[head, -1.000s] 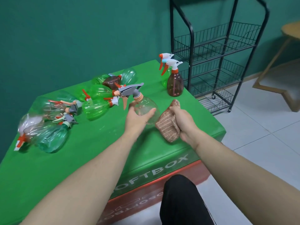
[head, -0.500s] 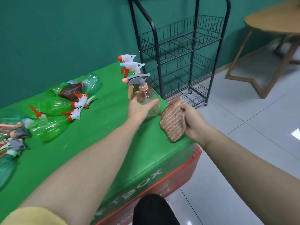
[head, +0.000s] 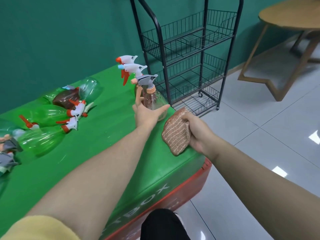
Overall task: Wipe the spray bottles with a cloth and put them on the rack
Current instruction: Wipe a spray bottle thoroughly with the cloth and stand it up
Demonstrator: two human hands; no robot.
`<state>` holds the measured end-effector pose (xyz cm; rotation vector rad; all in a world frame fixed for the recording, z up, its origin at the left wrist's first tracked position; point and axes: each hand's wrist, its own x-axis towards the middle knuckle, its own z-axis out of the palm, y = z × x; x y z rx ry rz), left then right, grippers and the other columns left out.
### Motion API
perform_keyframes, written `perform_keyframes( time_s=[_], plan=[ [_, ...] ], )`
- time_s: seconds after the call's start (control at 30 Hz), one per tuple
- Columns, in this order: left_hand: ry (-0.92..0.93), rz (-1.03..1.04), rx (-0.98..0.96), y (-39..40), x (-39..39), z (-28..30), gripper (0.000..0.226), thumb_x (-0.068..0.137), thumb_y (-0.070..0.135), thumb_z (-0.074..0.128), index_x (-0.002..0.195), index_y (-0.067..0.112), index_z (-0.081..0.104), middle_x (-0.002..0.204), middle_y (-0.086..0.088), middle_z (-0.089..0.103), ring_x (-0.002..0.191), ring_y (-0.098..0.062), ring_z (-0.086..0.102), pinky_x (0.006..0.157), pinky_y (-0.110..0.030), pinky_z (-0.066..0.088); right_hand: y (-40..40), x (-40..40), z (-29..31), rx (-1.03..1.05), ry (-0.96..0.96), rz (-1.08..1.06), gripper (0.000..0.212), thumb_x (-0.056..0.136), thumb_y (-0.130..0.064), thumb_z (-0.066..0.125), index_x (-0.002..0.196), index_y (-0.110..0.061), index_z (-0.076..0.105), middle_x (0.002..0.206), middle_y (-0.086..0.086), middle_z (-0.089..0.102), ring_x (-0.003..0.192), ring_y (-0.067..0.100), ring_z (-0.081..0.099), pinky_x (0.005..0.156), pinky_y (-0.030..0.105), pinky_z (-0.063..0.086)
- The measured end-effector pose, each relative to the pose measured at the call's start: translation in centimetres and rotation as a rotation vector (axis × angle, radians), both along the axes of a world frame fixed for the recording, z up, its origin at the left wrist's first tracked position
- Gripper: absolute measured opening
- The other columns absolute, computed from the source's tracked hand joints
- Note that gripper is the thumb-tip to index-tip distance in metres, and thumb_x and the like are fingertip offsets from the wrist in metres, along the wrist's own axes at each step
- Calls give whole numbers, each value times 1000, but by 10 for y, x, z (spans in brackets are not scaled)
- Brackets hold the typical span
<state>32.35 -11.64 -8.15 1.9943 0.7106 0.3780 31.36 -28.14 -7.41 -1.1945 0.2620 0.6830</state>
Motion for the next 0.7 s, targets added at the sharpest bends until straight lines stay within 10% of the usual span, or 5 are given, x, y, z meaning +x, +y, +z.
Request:
perform_keyframes(
  time_s=[0.43,0.7],
  plan=[
    [39,-25,25,34,-118,15,37,100,35,64,132,18,55,143,-3,43,124,-10,45,101,-21,27,25,-59,35,25,-49,110,14,105,-15,47,106,-5,56,94,14,68,89,28,66,100,47,54],
    [109,-16,49,72,-215,23,18,102,32,60,120,30,56,148,0,42,119,-32,62,106,-45,50,72,-123,49,25,-80,242,15,102,-12,51,113,-3,54,102,17,70,91,29,68,92,44,57]
  ],
)
